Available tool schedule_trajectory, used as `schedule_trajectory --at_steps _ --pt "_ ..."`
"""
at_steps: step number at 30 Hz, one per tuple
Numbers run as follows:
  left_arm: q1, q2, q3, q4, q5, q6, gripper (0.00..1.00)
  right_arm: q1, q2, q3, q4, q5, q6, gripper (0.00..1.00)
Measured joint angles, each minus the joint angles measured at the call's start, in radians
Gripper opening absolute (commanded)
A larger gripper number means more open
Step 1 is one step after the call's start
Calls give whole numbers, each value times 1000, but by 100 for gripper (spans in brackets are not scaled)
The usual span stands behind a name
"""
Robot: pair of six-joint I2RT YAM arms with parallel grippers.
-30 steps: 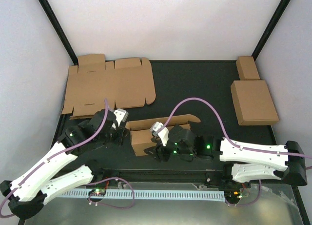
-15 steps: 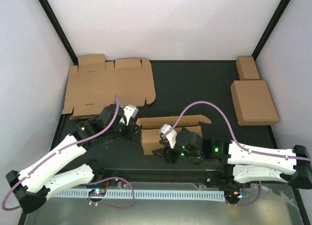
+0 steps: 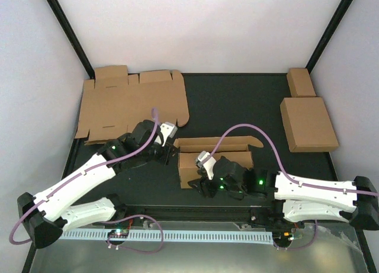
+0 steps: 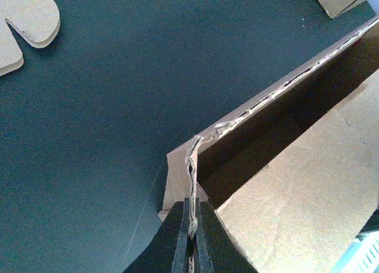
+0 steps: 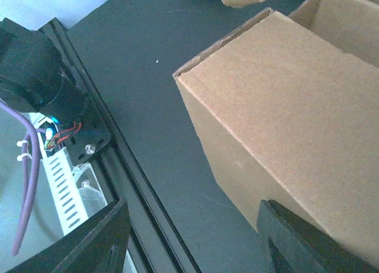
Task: Fold the paper box
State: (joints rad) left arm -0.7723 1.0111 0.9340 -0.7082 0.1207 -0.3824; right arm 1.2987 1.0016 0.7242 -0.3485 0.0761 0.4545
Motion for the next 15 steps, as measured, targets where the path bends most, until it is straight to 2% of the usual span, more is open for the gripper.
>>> schedule_trajectory --at_steps 10,15 --pt "0 -11 0 0 0 8 1 -23 52 -16 86 -8 -23 50" --pt "0 -11 0 0 0 9 2 -34 99 -26 147 -5 -35 40"
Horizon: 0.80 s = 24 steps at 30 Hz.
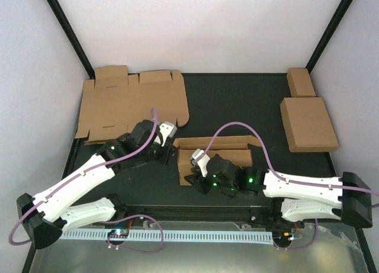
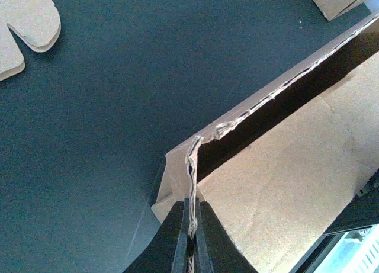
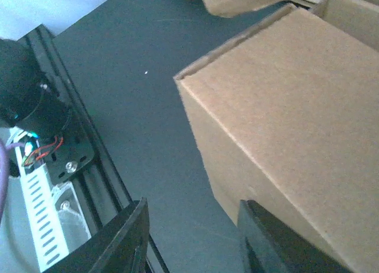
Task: Fold the paper box
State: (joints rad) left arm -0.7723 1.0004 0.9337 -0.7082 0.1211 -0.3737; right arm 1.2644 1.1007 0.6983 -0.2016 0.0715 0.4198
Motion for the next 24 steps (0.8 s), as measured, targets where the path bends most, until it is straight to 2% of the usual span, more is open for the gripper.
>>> schedule_trajectory --at_steps 8,24 --pt "0 0 1 -2 3 2 2 -45 55 -7 66 34 -17 26" --pt "11 35 27 6 15 5 2 -99 82 -7 83 16 -31 27"
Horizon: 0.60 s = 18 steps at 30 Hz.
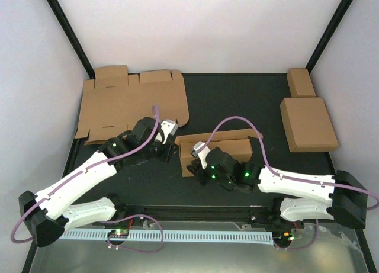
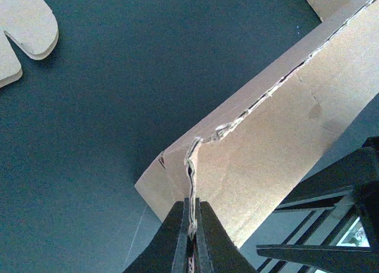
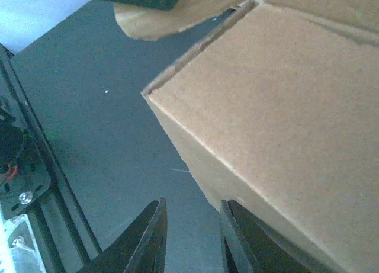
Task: Fold the paper box
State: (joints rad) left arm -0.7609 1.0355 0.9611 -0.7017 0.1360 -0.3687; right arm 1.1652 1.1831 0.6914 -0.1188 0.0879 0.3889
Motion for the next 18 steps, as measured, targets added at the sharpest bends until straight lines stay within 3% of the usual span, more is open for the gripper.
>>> schedule_trajectory --at_steps 12,18 --pt "0 3 16 -21 -5 -26 2 -6 -167 44 -97 -45 -17 30" --pt "-1 6 17 -23 -15 -46 7 -21 -234 91 -210 41 -2 29"
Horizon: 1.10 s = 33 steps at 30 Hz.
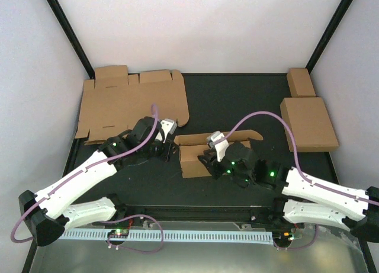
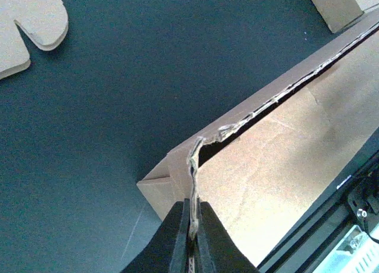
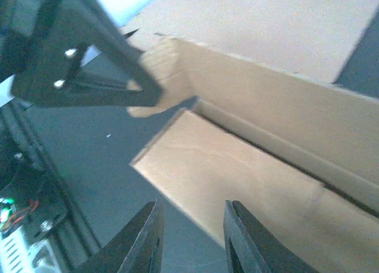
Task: Fold the paper box
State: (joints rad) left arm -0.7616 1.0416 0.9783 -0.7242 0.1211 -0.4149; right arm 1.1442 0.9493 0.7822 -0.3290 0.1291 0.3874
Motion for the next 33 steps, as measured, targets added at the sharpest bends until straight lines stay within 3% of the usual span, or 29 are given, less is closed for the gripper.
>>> schedule_trajectory --at_steps 4,6,8,12,16,19,33 --pt "0 -3 0 -1 -30 -35 17 -32 -51 8 -76 80 16 26" --pt "0 -13 -3 0 -40 -53 29 -59 -70 8 -99 98 21 18" --pt "0 -32 -16 10 -44 -71 34 -93 -74 8 -114 106 31 3" --pt "-2 -58 -34 16 -49 -99 47 -124 -47 8 -136 113 40 2" --pt "-2 -68 -43 17 -53 -114 66 -125 -12 8 -141 111 41 2" --pt "-2 -88 -50 18 -58 -116 96 -126 -5 8 -143 109 42 2" --pt "-2 -321 -162 67 -198 -211 99 -176 -18 8 -143 85 42 2"
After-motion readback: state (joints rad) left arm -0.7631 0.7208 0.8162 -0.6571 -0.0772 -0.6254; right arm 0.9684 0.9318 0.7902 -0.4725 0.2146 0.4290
